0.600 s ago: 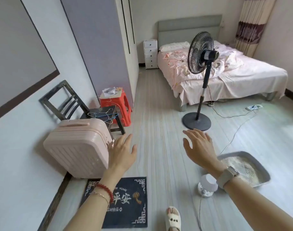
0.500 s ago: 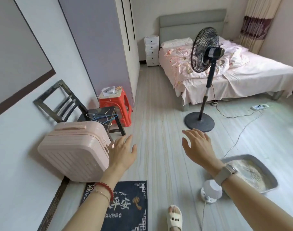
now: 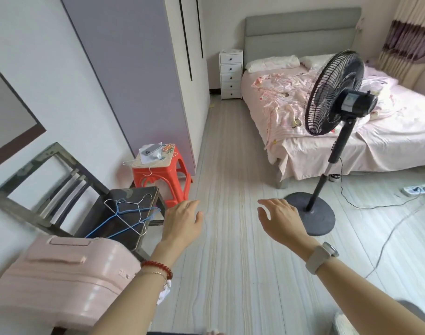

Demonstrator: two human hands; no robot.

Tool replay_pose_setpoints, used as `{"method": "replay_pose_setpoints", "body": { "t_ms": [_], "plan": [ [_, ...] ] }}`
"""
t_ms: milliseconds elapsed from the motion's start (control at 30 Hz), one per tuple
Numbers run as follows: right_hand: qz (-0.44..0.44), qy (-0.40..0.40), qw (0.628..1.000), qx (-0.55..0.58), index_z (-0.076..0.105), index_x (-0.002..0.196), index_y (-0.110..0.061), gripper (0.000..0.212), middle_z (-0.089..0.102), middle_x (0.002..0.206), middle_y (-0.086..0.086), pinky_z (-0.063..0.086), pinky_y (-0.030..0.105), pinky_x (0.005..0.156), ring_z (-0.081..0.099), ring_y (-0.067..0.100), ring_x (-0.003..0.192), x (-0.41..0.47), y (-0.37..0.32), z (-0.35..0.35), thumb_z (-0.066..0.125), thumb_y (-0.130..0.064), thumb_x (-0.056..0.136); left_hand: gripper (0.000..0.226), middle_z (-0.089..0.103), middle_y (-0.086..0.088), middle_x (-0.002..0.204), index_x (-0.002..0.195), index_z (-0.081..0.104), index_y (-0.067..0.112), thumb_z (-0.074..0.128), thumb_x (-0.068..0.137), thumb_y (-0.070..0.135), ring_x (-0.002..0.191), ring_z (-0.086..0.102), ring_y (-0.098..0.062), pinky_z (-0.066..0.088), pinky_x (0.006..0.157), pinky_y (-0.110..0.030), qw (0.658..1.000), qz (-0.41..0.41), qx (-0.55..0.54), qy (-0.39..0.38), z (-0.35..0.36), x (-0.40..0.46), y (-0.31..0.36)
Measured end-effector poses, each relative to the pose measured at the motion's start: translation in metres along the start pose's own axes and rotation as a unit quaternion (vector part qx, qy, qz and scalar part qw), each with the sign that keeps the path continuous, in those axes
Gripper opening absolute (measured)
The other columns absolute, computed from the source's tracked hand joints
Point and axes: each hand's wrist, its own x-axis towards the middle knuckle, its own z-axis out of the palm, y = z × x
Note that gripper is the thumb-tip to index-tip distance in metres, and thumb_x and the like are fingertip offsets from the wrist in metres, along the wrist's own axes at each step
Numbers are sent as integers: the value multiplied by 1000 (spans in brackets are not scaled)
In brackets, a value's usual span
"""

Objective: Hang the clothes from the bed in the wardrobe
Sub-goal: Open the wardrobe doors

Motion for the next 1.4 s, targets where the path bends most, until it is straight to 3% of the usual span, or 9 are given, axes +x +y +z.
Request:
{"method": "replay_pose_setpoints", "body": {
  "t_ms": [200, 367, 733, 900, 1167, 1267, 1400],
  "plan": [
    [36, -61, 997, 22, 47, 131, -21, 39, 52, 134, -1, 30, 37, 104, 43, 20, 125, 137, 12, 68, 36, -34, 95, 33, 60, -5, 122, 121, 57, 12, 49, 91, 23, 112, 54, -25, 40, 94, -37, 998, -49, -26, -35, 62, 129, -53],
    [79, -91, 992, 41, 44, 133, -21, 39, 48, 137, -3, 28, 35, 104, 39, 17, 128, 268, 13, 87, 36, -33, 96, 39, 55, -5, 128, 129, 50, 13, 46, 93, 27, 118, 50, -24, 37, 97, -37, 996, -32, -30, -73, 85, 274, -80],
    [121, -81, 989, 7, 45, 131, -20, 39, 45, 137, -2, 22, 43, 110, 29, 20, 133, 537, 73, 106, 37, -31, 95, 44, 46, 2, 137, 134, 43, 19, 42, 94, 36, 127, 41, -19, 32, 103, -32, 990, 21, -6, -139, 144, 562, -82],
    [146, -125, 981, 37, 46, 129, -17, 37, 45, 137, 2, 28, 41, 107, 31, 24, 131, 673, 118, 128, 37, -27, 94, 44, 46, -1, 138, 135, 43, 18, 42, 94, 34, 128, 40, -19, 32, 104, -34, 985, -3, -24, -169, 182, 698, -82],
    [105, -162, 981, 23, 51, 111, -10, 27, 53, 121, 7, 34, 34, 94, 43, 27, 118, 905, 147, 122, 36, -24, 93, 39, 52, -1, 132, 130, 49, 17, 43, 94, 30, 121, 47, -21, 34, 98, -34, 990, -44, -54, -120, 189, 916, -73],
    [84, -176, 981, 12, 52, 112, -13, 29, 54, 120, 6, 33, 35, 96, 44, 26, 116, 976, 155, 132, 34, -26, 94, 38, 54, -1, 129, 129, 50, 18, 43, 94, 30, 118, 49, -20, 36, 96, -33, 987, -70, -42, -138, 204, 973, -90],
    [85, -185, 979, 20, 52, 95, -15, 20, 57, 112, 4, 33, 35, 92, 46, 27, 111, 1071, 172, 152, 34, -23, 93, 38, 54, -2, 130, 129, 49, 18, 41, 94, 30, 117, 50, -21, 37, 96, -34, 984, -87, -30, -151, 231, 1068, -110]
  ]
}}
